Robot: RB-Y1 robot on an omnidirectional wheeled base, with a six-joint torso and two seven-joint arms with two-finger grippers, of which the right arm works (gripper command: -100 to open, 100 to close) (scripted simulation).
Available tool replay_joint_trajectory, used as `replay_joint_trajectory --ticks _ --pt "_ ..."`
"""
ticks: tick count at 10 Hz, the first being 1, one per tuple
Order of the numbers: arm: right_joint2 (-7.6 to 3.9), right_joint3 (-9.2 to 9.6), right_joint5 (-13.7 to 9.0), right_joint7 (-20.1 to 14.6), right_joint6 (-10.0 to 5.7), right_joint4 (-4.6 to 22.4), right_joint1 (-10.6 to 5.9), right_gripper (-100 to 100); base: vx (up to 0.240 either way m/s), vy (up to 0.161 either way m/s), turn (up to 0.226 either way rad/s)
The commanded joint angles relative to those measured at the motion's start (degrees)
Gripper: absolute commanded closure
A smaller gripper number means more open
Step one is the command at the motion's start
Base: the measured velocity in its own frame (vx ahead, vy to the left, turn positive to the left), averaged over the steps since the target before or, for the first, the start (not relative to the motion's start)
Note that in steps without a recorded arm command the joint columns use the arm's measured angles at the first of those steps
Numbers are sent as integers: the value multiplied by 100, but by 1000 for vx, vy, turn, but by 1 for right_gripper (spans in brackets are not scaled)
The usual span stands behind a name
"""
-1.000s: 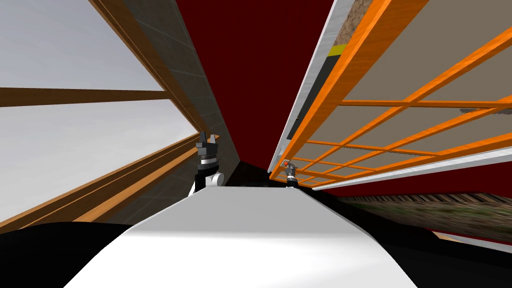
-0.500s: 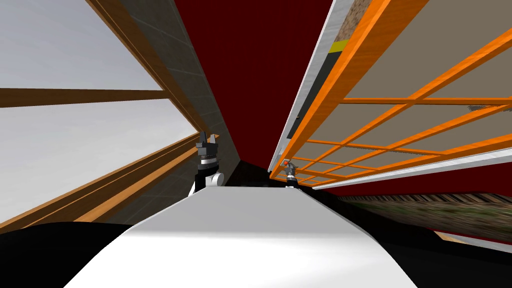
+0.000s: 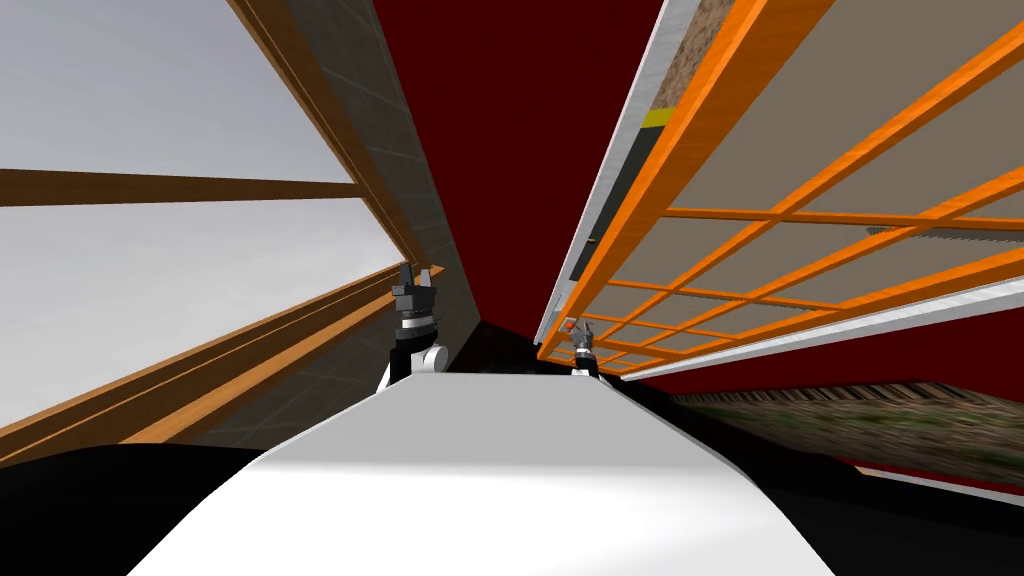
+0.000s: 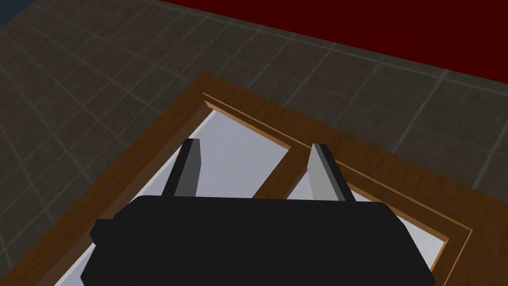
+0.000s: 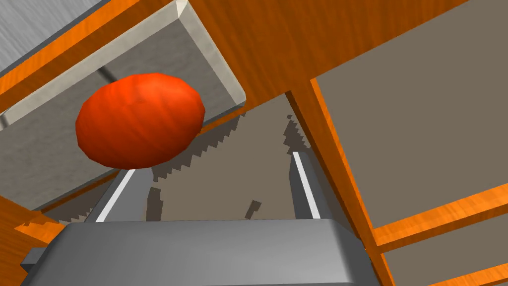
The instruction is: Pull the door open
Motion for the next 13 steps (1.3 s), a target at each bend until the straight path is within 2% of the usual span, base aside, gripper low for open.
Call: replay_joint_trajectory --ticks 1,4,5,7,8,13 --pt "135 112 -37 -213 40 -25 -27 -100 -88 -17 24" --pt "180 173 -228 -688 87 -67 -56 -100 -81 4 72" --pt "180 173 -228 -718 87 -67 -56 -100 -41 28 72" --pt "215 221 -376 -1066 124 -100 -79 -100 -52 27 61" --pt "215 221 -376 -1109 124 -100 -79 -100 -56 4 12" --pt "291 326 -702 -1897 205 -171 -130 -100 -72 -22 47"
